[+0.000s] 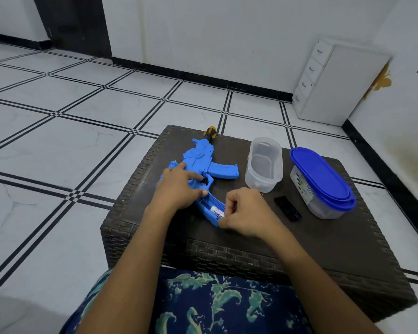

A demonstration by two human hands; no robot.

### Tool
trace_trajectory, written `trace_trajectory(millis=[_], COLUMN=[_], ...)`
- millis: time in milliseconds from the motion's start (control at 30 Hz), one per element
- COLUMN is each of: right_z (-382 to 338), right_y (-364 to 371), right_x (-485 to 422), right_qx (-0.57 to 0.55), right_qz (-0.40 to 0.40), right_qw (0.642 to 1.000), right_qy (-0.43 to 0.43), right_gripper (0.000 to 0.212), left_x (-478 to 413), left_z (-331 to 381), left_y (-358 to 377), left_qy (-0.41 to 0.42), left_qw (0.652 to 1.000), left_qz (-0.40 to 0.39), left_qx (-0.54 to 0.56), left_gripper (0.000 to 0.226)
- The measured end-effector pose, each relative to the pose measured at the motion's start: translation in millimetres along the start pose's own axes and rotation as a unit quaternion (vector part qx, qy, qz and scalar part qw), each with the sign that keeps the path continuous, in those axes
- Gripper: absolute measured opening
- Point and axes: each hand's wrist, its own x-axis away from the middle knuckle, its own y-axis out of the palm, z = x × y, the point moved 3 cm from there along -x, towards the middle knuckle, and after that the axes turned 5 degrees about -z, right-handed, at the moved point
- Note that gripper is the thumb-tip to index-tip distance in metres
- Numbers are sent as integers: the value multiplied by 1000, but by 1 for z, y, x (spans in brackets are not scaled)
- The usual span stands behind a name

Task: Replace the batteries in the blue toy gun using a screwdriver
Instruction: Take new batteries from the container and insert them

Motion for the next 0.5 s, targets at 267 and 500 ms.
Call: trace_trajectory(millis=[267, 500], right_z=[6, 6], right_y=[-1, -5], right_x=[-4, -10], right_qx=[-116, -270], right_qz=[-63, 25], right_qw=[990, 959], right_qy=[-42, -79], right_gripper=[31, 27], left_x=[-1, 0], left_z=[-1, 0], left_y=[1, 1], left_qy=[4, 2], left_qw=[1000, 1000], left_qz=[6, 11], left_qx=[-1, -2], left_gripper=[48, 48])
